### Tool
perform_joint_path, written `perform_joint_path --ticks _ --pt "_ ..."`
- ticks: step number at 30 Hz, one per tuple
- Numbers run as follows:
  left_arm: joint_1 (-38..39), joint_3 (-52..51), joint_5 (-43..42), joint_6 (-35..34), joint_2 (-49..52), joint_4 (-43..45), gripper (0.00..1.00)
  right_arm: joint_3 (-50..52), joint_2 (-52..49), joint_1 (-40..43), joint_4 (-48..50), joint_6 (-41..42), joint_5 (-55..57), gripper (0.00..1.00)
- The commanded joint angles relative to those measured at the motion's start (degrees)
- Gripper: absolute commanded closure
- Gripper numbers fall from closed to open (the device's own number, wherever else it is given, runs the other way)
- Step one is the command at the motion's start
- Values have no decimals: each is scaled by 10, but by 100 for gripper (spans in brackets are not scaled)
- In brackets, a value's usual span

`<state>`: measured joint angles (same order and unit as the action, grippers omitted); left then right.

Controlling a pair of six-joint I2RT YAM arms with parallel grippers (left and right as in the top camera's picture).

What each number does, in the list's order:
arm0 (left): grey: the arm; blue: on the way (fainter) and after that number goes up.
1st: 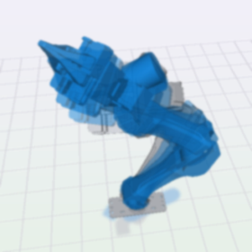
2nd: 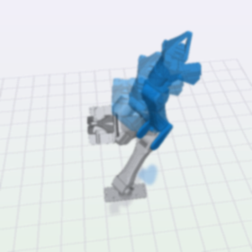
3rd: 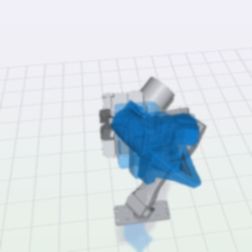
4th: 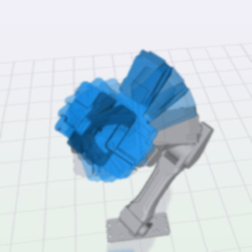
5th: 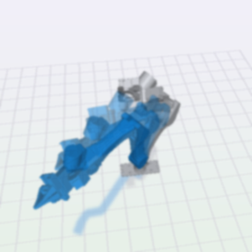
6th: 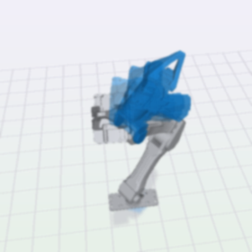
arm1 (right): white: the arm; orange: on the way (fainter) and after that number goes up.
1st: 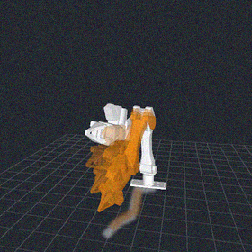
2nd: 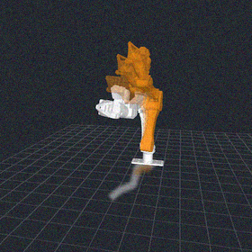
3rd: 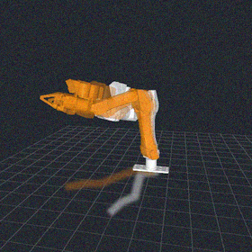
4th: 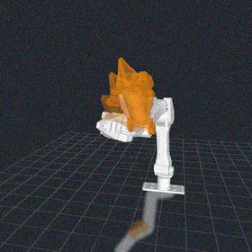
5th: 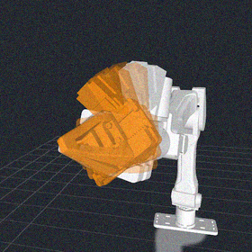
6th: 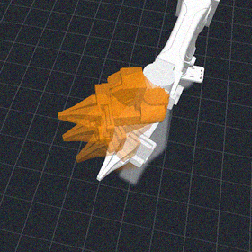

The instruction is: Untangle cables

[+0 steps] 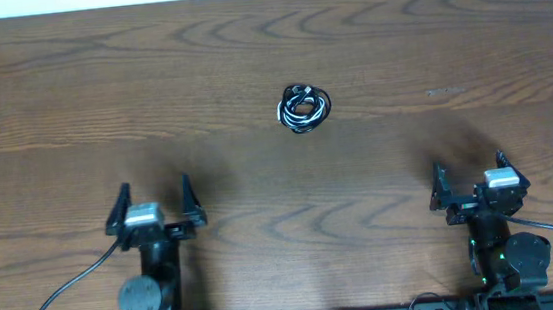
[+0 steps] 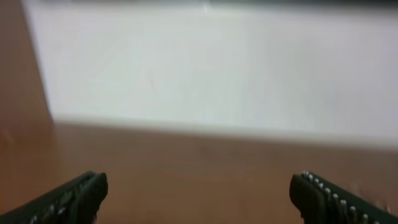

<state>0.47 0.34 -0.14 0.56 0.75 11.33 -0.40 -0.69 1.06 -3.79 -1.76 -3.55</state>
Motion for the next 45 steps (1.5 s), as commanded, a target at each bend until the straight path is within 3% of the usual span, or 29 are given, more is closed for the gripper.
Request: perform_joint_path --ticks 1,6,10,17,23,34,37,41,43,45 --pt "1 -1 100 12 -5 134 2 0 3 5 -3 -5 6 1" --pt "-13 8 178 31 -5 286 2 0 3 5 -3 -5 6 1" --pt "-35 45 169 33 0 286 2 0 3 5 -3 -5 6 1" --pt "-37 159 70 33 95 276 2 0 3 5 -3 -5 6 1" --pt "-37 356 20 42 260 165 2 0 3 5 -3 -5 6 1" --pt "-37 756 -12 48 547 -316 2 0 3 5 -3 -5 6 1" --pt "-37 790 -146 48 599 -375 2 0 3 5 -3 -5 6 1" --pt "-37 790 -360 26 649 -381 2 0 3 5 -3 -5 6 1" --pt "-37 790 -414 17 669 -369 2 0 3 5 -3 -5 6 1" --pt "-37 790 -416 -38 685 -361 2 0 3 5 -3 -5 6 1"
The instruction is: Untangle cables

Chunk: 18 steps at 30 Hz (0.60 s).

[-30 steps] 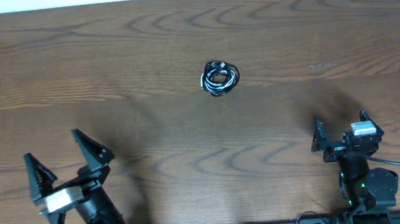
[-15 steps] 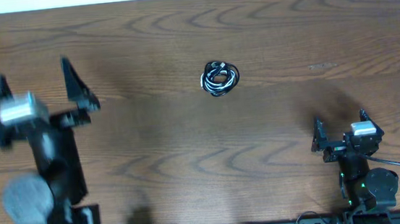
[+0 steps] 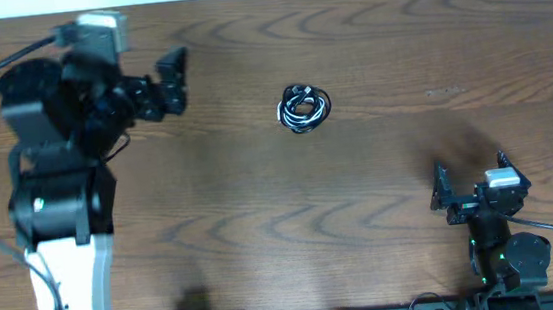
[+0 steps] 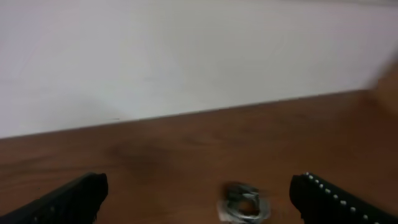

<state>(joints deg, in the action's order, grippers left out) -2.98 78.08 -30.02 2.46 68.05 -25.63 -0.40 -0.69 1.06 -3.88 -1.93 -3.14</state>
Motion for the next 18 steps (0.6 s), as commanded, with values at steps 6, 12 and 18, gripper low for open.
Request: perform_joint_path --ticks 6,12,18 --pt "-2 26 -111 -99 61 -26 2 0 3 5 -2 -3 2 1" --pt "-2 119 -10 -59 159 -198 2 0 3 5 -2 -3 2 1" --pt "-2 228 27 -33 288 -324 2 1 3 4 54 17 -53 1"
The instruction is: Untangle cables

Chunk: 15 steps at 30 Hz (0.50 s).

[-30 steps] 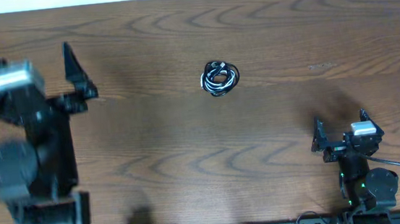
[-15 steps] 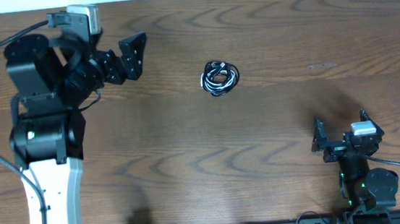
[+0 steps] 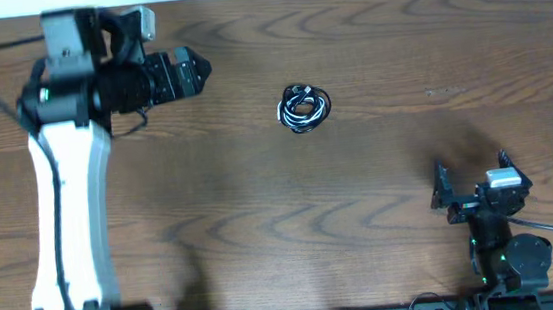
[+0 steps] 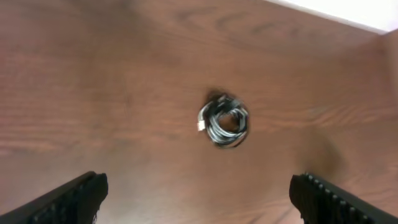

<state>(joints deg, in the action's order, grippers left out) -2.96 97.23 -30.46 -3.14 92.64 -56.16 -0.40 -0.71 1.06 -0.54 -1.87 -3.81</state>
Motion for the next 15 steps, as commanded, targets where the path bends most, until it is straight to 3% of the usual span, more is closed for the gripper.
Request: perform_joint_path --ticks 1,2,4,11,15 --pt "-2 40 31 29 55 -21 2 1 3 4 33 34 -81 1" --pt "-2 40 31 36 64 -20 2 1 3 4 45 40 -115 1" --pt "-2 40 27 34 86 -14 2 0 3 5 98 -5 -90 1" --pt "-2 39 26 -2 96 -17 2 -7 3 5 336 -4 -35 1" --pt "-2 35 27 -2 96 -28 2 -87 -18 5 331 -35 3 1"
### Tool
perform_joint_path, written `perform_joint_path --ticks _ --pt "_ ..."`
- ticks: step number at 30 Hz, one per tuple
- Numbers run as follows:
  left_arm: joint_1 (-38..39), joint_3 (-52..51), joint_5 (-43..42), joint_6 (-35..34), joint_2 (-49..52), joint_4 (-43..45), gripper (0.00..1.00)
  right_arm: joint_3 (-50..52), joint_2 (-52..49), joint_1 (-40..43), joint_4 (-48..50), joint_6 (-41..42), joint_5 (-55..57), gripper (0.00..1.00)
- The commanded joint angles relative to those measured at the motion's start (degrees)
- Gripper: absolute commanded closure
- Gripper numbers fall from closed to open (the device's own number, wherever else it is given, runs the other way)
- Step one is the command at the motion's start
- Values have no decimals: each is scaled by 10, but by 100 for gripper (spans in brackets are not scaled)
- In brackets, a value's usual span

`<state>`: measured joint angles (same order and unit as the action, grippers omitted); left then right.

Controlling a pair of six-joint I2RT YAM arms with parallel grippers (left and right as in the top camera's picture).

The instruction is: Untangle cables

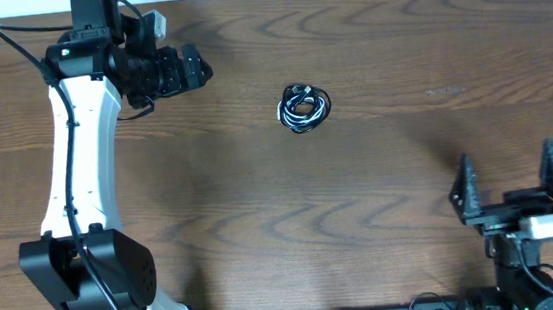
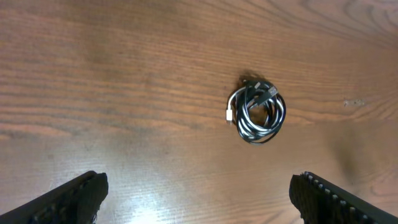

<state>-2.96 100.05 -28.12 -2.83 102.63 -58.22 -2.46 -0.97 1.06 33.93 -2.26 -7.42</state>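
Observation:
A small coiled bundle of black and white cables (image 1: 305,108) lies on the wooden table right of centre-top; the left wrist view shows the same cable bundle (image 2: 256,117) with a white plug at its left edge. My left gripper (image 1: 187,70) is raised at the upper left, well to the left of the bundle, open with nothing between its fingers (image 2: 68,199). At the near right edge my right gripper (image 1: 507,177) stands open and empty, far from the bundle.
The wooden table (image 1: 262,216) runs to a white strip along the far edge. The left arm's white links (image 1: 81,162) stretch over the table's left side. Arm bases and black leads sit along the near edge.
My left gripper has shifted slightly right and nearer the bundle, which sits larger in its wrist view. The right gripper has turned to face up the table and opened wider.
Both grippers first rested at the near edge, the left one open facing the far wall. Then the left arm was raised at the upper left. Later its camera looked down on the cable bundle. The bundle has stayed in place throughout.

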Motion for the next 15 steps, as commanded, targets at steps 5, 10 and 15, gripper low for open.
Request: perform_joint_path --ticks 5,10,15 --pt "-2 4 3 -7 -4 -13 2 -226 -114 5 -153 -52 8 1" --pt "-2 4 3 -71 -4 -12 2 -396 -267 5 -320 -81 -36 1" --pt "-1 4 3 -94 -4 5 2 -573 -455 2 -478 -81 -57 1"
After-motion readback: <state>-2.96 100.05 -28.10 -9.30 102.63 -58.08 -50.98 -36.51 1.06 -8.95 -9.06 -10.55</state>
